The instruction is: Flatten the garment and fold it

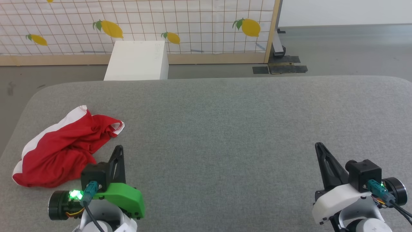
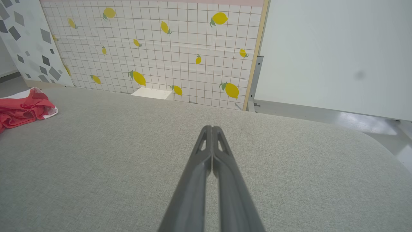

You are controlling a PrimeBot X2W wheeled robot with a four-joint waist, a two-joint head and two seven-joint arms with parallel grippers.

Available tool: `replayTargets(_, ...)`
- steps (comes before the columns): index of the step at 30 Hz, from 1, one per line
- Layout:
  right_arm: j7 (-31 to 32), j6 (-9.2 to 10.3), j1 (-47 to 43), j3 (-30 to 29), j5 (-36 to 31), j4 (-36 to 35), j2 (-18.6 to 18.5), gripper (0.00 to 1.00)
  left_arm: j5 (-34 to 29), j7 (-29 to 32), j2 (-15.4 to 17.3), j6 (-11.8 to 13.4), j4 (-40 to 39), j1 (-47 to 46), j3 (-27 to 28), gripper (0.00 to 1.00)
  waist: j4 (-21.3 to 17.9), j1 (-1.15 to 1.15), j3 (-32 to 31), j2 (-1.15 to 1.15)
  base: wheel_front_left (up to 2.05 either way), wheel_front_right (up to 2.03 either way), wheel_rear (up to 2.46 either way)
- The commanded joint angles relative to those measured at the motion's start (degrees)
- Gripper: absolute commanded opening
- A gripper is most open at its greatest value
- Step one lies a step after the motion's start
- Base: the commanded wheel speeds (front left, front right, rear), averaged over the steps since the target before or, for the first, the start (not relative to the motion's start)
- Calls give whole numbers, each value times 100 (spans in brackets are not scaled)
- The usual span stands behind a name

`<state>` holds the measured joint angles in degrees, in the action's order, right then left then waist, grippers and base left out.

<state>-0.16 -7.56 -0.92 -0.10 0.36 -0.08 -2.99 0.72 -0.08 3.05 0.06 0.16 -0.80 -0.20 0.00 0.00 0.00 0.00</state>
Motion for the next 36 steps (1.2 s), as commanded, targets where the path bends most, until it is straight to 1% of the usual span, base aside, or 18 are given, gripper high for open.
replayTargets(1,16,8,92,10,-36,8,12,0,-72,8,-17,-6,-16,80,20,0,0,0,0,0,0,0,0)
replayTargets(19,16,8,92,10,-36,8,12,0,-72,8,-17,-6,-16,80,20,0,0,0,0,0,0,0,0)
replayTargets(20,0,0,0,0,0,0,0,100,0,0,0,0,0,0,0,100,0,0,0,0,0,0,0)
replayTargets(36,-150,1,-72,-28,192,59,-1,100,89,-151,-2,49,89,-7,-115,100,10,0,2,0,0,0,0)
